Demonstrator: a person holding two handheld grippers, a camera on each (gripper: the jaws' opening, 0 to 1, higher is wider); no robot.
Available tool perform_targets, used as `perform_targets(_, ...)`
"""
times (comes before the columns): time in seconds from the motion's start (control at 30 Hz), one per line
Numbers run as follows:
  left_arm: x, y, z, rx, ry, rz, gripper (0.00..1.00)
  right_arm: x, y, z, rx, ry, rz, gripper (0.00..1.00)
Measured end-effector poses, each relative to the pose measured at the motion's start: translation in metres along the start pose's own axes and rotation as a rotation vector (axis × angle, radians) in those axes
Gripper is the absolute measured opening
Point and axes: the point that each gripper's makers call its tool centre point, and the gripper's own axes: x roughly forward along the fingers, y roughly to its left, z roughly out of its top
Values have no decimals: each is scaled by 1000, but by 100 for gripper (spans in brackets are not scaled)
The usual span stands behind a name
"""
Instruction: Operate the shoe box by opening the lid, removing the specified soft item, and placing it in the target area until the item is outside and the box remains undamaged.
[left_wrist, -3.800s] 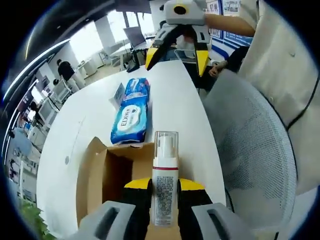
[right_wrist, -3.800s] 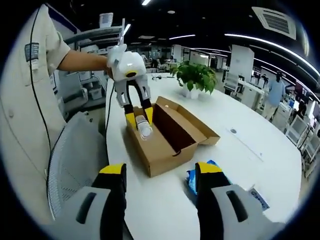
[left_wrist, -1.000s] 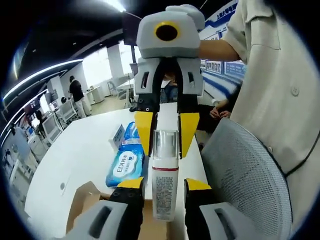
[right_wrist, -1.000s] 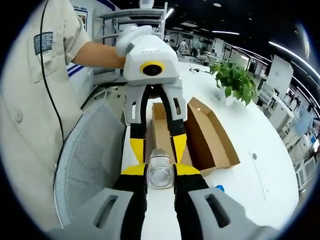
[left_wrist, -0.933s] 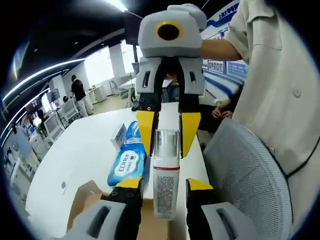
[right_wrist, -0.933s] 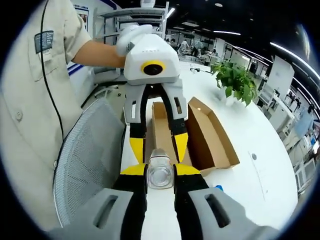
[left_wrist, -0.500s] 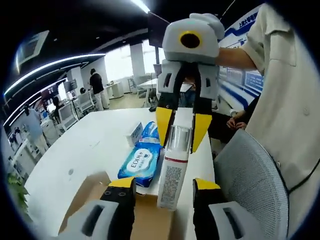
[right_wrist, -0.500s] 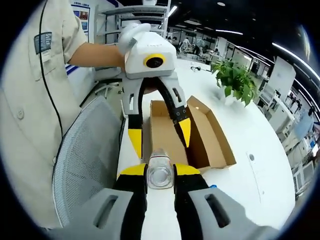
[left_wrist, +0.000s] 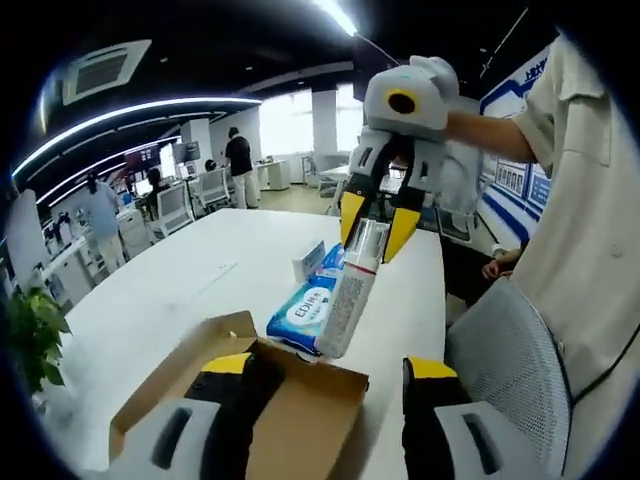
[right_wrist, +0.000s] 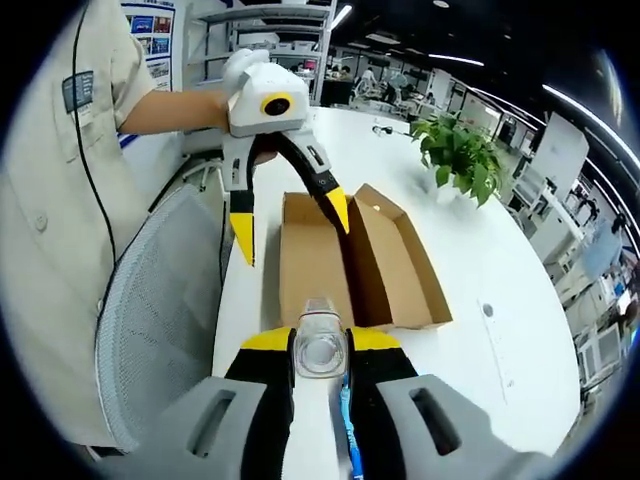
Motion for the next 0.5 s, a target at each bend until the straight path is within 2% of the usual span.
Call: perform_targets(0.5,-30,15,-23,-53,28,97,63,-5,-31,-14,-17,52,-19,17)
